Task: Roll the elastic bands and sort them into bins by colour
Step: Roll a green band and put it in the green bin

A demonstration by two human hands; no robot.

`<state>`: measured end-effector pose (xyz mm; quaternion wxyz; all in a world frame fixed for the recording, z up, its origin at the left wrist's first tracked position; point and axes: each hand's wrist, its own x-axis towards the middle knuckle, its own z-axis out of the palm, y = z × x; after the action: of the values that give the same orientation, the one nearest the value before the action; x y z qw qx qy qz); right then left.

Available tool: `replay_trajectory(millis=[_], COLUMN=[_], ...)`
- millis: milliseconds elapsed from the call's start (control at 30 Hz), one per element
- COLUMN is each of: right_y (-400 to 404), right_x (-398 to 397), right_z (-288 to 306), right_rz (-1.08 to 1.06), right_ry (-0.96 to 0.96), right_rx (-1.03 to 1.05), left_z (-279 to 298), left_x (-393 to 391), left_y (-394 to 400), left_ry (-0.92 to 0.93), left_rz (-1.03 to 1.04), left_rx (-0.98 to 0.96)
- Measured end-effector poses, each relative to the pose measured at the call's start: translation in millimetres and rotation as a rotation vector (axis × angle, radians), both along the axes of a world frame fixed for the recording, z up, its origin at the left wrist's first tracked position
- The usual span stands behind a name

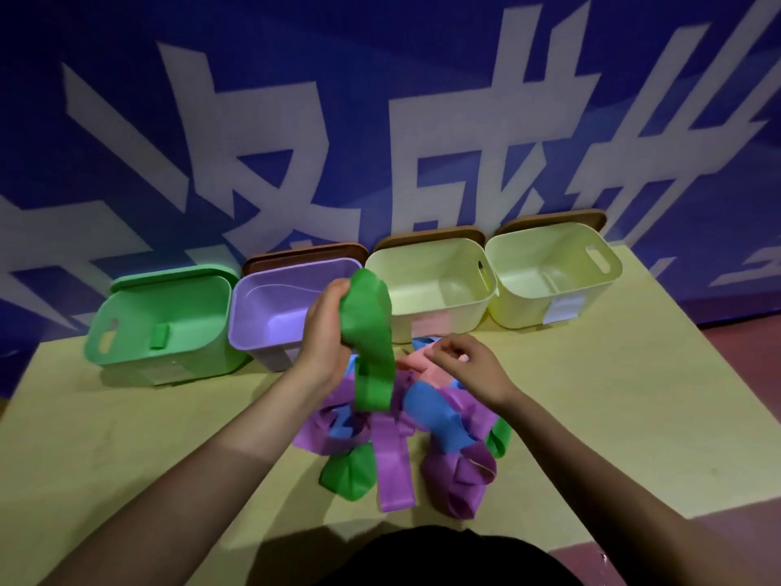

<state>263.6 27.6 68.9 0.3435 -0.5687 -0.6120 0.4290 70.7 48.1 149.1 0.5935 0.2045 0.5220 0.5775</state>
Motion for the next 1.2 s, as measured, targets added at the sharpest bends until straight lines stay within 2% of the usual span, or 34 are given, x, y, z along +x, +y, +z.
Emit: replay_trajectory(millis=[167,267,400,567,733,833,1000,1200], right_y=[3,3,-1,-8,-25,-34,-41,-39], right_x=[-35,-63,-87,-121,-160,-178,-200,-210], right_z=[33,60,77,76,78,80,86,98], right_rz=[0.004,0.048,0.078,0.006,0.117,0.102,0.147,0.116], right_ry=[0.266,0.307,0.411,0.410,0.345,0.405,0.407,0.481], right_rx=[-0.036,0.047,0.057,0.105,0.165,0.161,0.104,0.100], left_z=[23,38,50,50,50,48,43,49], left_x=[-10,-21,-46,-80,-113,-138,-180,-198], left_y=[-3,-8,-14,-26,-46,-55,-68,-77], left_ry=[0.071,0.136,0.161,0.202,0.069,0.045,0.194,0.146], left_rz=[-0.169,-0.280,-0.350,-0.374,-0.311,-0.251,-0.232,-0.273], left_rx=[0.176,0.228,0.237,0.213,0.134,0.110,0.173,0.257])
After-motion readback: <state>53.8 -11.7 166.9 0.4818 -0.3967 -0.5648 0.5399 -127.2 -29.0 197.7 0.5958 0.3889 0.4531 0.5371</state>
